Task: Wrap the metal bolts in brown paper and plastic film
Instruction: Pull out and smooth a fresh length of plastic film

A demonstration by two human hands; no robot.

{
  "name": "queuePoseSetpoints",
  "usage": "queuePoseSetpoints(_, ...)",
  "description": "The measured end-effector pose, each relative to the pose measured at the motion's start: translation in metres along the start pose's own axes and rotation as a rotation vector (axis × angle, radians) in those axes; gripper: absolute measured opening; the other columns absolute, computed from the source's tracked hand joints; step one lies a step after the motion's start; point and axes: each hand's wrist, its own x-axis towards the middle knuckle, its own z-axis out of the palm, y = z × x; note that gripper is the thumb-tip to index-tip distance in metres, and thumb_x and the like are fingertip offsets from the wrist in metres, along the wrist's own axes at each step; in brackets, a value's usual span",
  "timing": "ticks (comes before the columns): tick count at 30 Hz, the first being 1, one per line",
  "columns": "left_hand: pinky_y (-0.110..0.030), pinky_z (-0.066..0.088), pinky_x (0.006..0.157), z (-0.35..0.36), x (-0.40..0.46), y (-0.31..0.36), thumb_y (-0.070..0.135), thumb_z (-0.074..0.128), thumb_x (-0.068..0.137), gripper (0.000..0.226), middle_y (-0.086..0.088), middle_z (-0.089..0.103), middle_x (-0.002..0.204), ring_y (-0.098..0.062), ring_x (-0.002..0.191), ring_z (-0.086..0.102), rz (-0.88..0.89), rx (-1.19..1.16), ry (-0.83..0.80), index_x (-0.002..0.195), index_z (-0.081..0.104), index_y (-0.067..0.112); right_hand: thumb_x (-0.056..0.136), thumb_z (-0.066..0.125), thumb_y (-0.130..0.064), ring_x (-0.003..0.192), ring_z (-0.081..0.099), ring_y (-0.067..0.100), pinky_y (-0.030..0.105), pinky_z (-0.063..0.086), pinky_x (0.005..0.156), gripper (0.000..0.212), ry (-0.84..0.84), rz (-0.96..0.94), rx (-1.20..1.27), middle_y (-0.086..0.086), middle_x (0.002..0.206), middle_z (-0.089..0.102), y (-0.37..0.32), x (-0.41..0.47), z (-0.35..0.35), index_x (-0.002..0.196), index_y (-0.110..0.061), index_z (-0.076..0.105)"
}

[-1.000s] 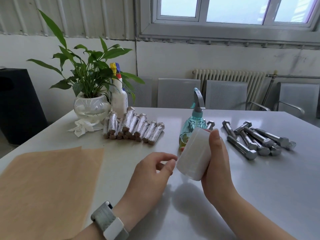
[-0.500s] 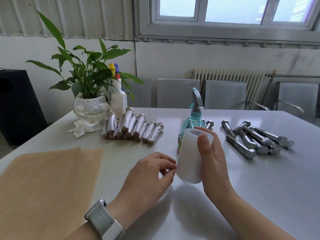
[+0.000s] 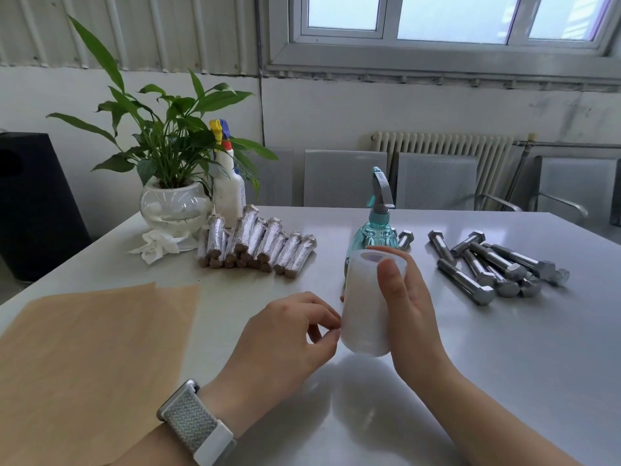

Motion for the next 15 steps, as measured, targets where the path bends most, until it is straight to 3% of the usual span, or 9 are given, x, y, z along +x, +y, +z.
queuePoseSetpoints(8, -0.036, 0.051, 0.067, 0.0009, 0.0006, -0.0006, 0.021, 0.069, 0.081, 0.007, 0.014, 0.064, 0.080, -0.008, 0.070, 0.061, -0.004, 0.018, 0.020, 0.076, 0.072, 0.025, 0.072, 0.055, -0.070, 0.093, 0.066, 0.041, 0.064, 0.053, 0.080, 0.050, -0.016, 0.023, 0.002, 0.017, 0.100, 0.067, -0.0010, -0.0014, 0.0003, 0.104, -0.032, 0.062)
queuePoseSetpoints(13, -0.033, 0.051, 0.065, 0.0004, 0.0003, -0.0018, 0.023, 0.067, 0.079, 0.007, 0.014, 0.064, 0.081, -0.006, 0.070, 0.061, -0.036, -0.049, 0.020, 0.074, 0.069, 0.028, 0.055, 0.061, -0.088, 0.098, 0.064, 0.044, 0.064, 0.053, 0.083, 0.089, 0.002, 0.072, 0.023, 0.022, 0.107, 0.065, -0.0011, 0.0009, -0.0004, 0.113, -0.022, 0.059)
queuePoseSetpoints(15, -0.019, 0.046, 0.061, -0.0003, -0.0005, -0.0016, 0.024, 0.068, 0.079, 0.008, 0.018, 0.065, 0.079, -0.002, 0.065, 0.059, -0.060, -0.078, 0.019, 0.074, 0.069, 0.030, 0.054, 0.062, -0.087, 0.099, 0.064, 0.046, 0.064, 0.053, 0.082, 0.089, 0.011, 0.102, 0.050, 0.022, 0.108, 0.064, -0.0010, 0.0019, -0.0011, 0.114, -0.021, 0.059)
